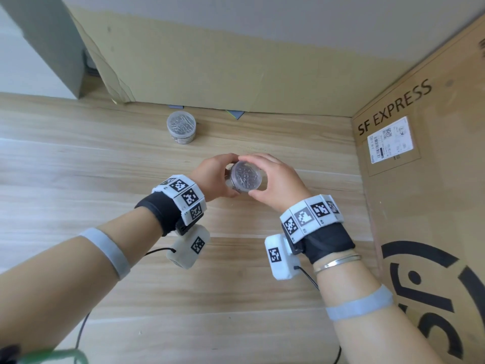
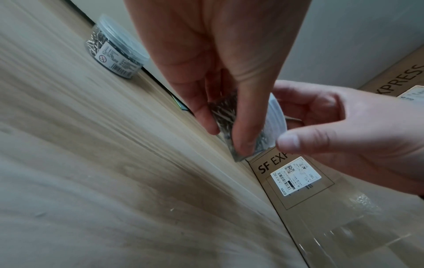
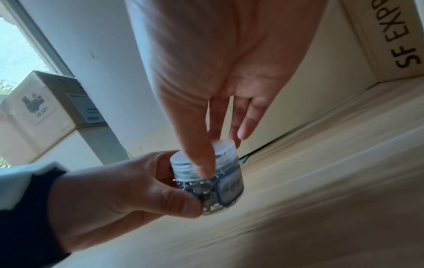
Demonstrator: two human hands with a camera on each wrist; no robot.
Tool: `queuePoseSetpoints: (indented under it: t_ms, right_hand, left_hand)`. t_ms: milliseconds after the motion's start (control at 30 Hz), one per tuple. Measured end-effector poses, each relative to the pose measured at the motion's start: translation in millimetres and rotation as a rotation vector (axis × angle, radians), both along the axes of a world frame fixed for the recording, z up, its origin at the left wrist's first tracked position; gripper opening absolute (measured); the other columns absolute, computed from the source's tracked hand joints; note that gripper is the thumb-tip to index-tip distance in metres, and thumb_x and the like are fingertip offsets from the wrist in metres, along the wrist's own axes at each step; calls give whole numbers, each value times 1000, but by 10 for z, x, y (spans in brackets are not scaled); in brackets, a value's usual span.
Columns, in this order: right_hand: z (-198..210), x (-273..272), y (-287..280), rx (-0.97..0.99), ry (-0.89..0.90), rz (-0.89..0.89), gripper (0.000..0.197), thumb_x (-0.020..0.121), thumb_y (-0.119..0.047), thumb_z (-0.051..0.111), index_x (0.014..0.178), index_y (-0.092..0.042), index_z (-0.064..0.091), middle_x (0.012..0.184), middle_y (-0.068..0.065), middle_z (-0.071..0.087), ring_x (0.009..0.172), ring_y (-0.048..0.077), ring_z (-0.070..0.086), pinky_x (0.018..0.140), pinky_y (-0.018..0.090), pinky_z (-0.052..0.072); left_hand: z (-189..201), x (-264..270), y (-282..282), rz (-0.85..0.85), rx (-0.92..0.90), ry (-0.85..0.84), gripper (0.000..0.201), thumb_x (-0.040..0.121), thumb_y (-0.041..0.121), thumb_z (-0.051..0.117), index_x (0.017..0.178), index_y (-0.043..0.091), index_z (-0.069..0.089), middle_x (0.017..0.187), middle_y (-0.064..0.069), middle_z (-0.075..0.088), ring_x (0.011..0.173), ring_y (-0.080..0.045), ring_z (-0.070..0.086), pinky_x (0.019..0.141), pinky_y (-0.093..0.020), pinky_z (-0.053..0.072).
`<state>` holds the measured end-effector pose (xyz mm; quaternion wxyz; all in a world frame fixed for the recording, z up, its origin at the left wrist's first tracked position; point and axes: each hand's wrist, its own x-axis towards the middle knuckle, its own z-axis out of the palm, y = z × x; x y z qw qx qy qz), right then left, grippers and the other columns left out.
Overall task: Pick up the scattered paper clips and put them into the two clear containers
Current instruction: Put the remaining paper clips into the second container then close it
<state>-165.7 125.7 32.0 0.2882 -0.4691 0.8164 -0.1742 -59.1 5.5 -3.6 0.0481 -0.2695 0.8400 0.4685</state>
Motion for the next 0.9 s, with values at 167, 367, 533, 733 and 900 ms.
queuePoseSetpoints:
  t_ms: [167, 367, 533, 733, 900]
  right_hand:
    - [109, 10, -72, 88, 25, -44, 62, 69, -26, 79, 125, -28, 52, 126, -6, 55, 111, 12, 55, 99, 27, 44]
    - [180, 118, -158, 242, 204, -212, 66, 67, -68, 63, 106, -15, 54, 94, 1, 62, 88, 22, 59, 72, 30, 46]
    - [208, 153, -150, 375, 387, -245, 74, 77, -79, 31, 85, -11, 59, 85, 9, 64, 74, 27, 54, 62, 29, 37]
    - [199, 124, -123, 195, 80, -71, 70, 78, -50, 65, 138, -33, 34, 136, -1, 46, 123, 18, 49, 100, 35, 41]
    - [186, 148, -202, 125, 129, -130, 66, 69, -43, 74, 127, -24, 51, 120, 1, 59, 107, 18, 60, 96, 32, 47]
  left_hand:
    - [33, 50, -5, 12, 46, -10, 66, 65, 11, 81, 124, 15, 52, 101, -3, 62, 81, -13, 51, 73, -21, 38]
    - [102, 43, -4, 38, 45, 28, 65, 64, 9, 81, 123, 13, 52, 91, 5, 52, 78, -11, 49, 67, -12, 35]
    - [123, 58, -25, 2, -7, 49, 66, 63, 9, 82, 122, 9, 52, 116, -7, 59, 88, -8, 45, 73, -10, 32]
    - [88, 68, -99, 21, -29, 64, 64, 63, 10, 82, 120, 8, 53, 116, -10, 60, 85, -10, 45, 74, -13, 32]
    - [69, 73, -113, 22, -43, 93, 62, 63, 11, 82, 119, 8, 54, 113, -10, 62, 83, -10, 45, 72, -12, 31]
